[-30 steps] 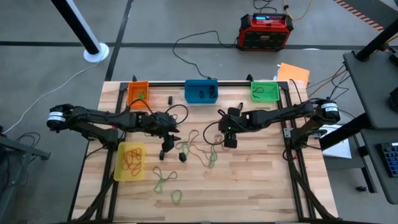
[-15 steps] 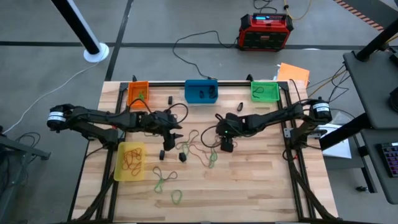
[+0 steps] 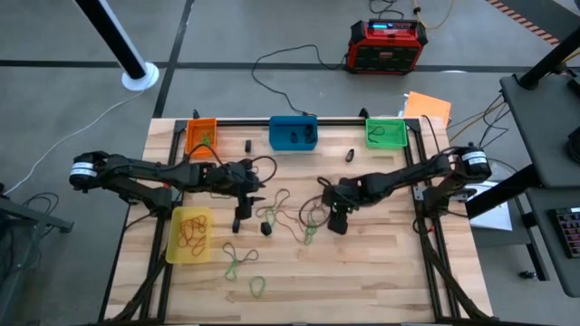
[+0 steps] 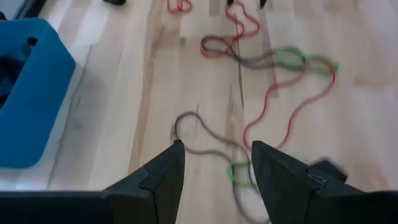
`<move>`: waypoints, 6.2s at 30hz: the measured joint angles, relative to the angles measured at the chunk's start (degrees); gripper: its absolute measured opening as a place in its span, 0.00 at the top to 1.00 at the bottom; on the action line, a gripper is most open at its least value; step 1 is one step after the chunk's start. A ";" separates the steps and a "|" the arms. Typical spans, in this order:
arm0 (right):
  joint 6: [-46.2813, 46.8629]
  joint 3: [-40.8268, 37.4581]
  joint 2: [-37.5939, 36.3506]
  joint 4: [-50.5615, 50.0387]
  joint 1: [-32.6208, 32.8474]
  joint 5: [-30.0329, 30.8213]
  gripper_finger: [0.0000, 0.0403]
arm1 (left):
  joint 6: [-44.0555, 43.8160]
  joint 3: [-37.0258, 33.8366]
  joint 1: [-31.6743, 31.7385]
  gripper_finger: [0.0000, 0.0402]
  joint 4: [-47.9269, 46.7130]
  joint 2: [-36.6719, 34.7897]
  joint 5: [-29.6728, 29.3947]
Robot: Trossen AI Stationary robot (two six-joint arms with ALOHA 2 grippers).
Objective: Sort rubber bands into baskets
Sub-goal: Put the violet rubber band into the green bin
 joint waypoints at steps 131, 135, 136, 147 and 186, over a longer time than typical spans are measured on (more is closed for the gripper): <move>-28.58 6.16 0.81 7.63 -6.39 15.37 0.53 | 0.50 2.65 -4.20 1.00 1.27 -14.09 -5.27; -32.94 6.16 0.78 15.51 -8.60 14.74 0.53 | 3.55 6.41 -2.76 1.00 -2.47 -16.54 -8.73; -33.88 6.16 0.78 17.48 -9.29 14.03 0.53 | 4.18 7.26 -2.15 1.00 -2.94 -16.80 -9.23; -39.01 6.23 -0.54 18.89 -18.56 10.43 0.53 | 8.12 13.79 3.01 1.00 -19.96 -13.63 -8.95; -35.31 18.53 27.05 39.09 -11.86 -14.60 0.44 | 5.04 13.07 4.15 1.00 -25.30 -13.47 -0.57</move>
